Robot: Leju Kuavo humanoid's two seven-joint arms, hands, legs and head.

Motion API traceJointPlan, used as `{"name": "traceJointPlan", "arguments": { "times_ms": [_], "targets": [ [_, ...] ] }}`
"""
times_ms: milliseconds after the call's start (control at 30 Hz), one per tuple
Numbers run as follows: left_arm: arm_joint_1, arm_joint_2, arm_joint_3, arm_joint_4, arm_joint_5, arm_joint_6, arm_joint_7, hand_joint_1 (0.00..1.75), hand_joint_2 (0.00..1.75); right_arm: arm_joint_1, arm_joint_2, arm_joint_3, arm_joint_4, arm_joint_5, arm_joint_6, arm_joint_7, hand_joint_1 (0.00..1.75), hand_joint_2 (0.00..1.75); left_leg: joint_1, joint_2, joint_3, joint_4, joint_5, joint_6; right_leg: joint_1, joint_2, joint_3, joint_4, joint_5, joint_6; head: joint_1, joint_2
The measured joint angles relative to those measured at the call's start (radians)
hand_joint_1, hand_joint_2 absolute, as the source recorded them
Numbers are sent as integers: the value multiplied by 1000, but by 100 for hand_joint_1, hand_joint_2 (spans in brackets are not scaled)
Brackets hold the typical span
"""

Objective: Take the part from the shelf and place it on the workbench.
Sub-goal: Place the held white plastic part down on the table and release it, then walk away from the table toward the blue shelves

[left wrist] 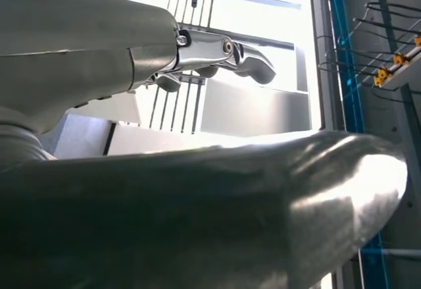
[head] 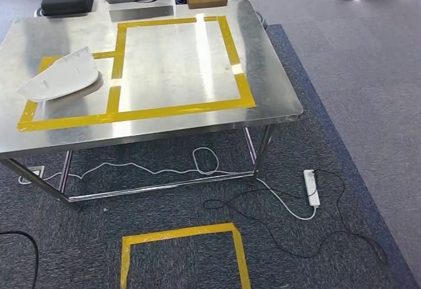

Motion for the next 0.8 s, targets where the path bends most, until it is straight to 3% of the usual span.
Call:
{"name": "traceJointPlan", "arguments": {
  "times_ms": [33,67,100,167,200,233,300,333,367,400,433,500,567,600,667,700,733,800],
  "targets": [
    [1,0,4,0,-1,0,0,0,0,-2,0,0,0,0,0,0,0,0,-1,0,-6,0,10,-5,1,1,52,-72,-9,-4,-1,0],
    [1,1,7,0,-1,0,0,0,0,-5,0,0,0,0,0,-1,0,0,-1,0,-10,0,21,-11,3,2,83,-124,-23,-8,-1,0],
    [1,2,9,0,-1,0,0,0,0,-6,1,0,0,0,-1,-1,0,0,-1,0,-12,-2,31,-17,5,2,95,-151,-32,-12,-1,0],
    [2,3,12,1,-1,0,0,0,0,-6,2,0,0,0,-1,0,0,0,2,0,-18,-4,38,-28,6,-1,80,-156,-18,-27,-1,0],
    [3,4,15,1,-1,0,0,0,0,-5,2,0,0,0,-1,0,0,0,4,0,-26,8,18,-33,5,-3,70,-157,-8,-36,-3,0],
    [4,5,17,1,-1,0,0,0,0,-5,2,0,0,0,-1,0,0,0,4,0,-40,39,-22,-37,4,-5,59,-158,5,-44,-4,0],
    [5,5,21,2,-1,0,0,0,0,-6,2,0,0,1,-1,0,0,0,4,0,-77,158,-128,-42,6,-8,31,-157,30,-52,-6,0],
    [5,4,23,3,-1,0,0,0,0,-6,2,0,0,1,-1,0,0,0,4,0,-92,224,-162,-44,7,-9,15,-157,44,-53,-6,0],
    [5,4,24,4,-1,0,0,0,0,-6,2,0,0,1,-1,1,0,0,4,0,-97,272,-170,-46,9,-10,-2,-156,57,-54,-6,0],
    [5,3,24,6,-1,0,0,0,0,-6,2,0,0,1,-1,1,0,0,4,0,-88,292,-154,-46,9,-10,-19,-155,71,-53,-6,0],
    [5,2,24,7,-1,0,0,0,0,-6,2,0,0,1,-1,1,0,0,4,0,-62,279,-125,-46,9,-11,-36,-155,84,-52,-6,0],
    [4,2,25,7,-1,0,0,0,0,-7,2,0,0,1,-1,1,0,0,5,0,41,167,-87,-45,11,-10,-64,-151,107,-45,-6,0],
    [0,3,25,8,-5,1,0,0,0,-10,2,0,0,0,-1,0,0,0,4,-1,139,31,-106,-34,15,-9,-83,-143,127,-36,-6,0],
    [0,3,25,8,-15,6,0,0,0,-11,2,0,0,-1,-1,-2,0,0,2,-1,160,-7,-117,-27,16,-9,-91,-142,138,-32,-6,0],
    [7,-4,32,8,-65,22,0,0,0,-8,2,0,0,-8,-1,-7,0,0,0,0,148,-20,-113,-9,13,-9,-103,-141,153,-23,-6,0],
    [12,-12,39,8,-100,29,0,0,0,-3,2,0,0,-13,-1,-11,0,0,0,1,139,-19,-104,-2,11,-8,-111,-132,137,-16,-6,0],
    [18,-22,48,8,-127,32,-1,0,0,1,2,0,0,-16,0,-14,0,0,0,2,128,-18,-93,6,8,-8,-121,-104,101,-8,-4,0],
    [28,-46,74,14,-143,34,-1,0,0,5,2,0,0,-17,5,-16,0,0,0,2,104,-18,-70,14,5,-8,-150,7,-8,3,0,0]
  ]
}}
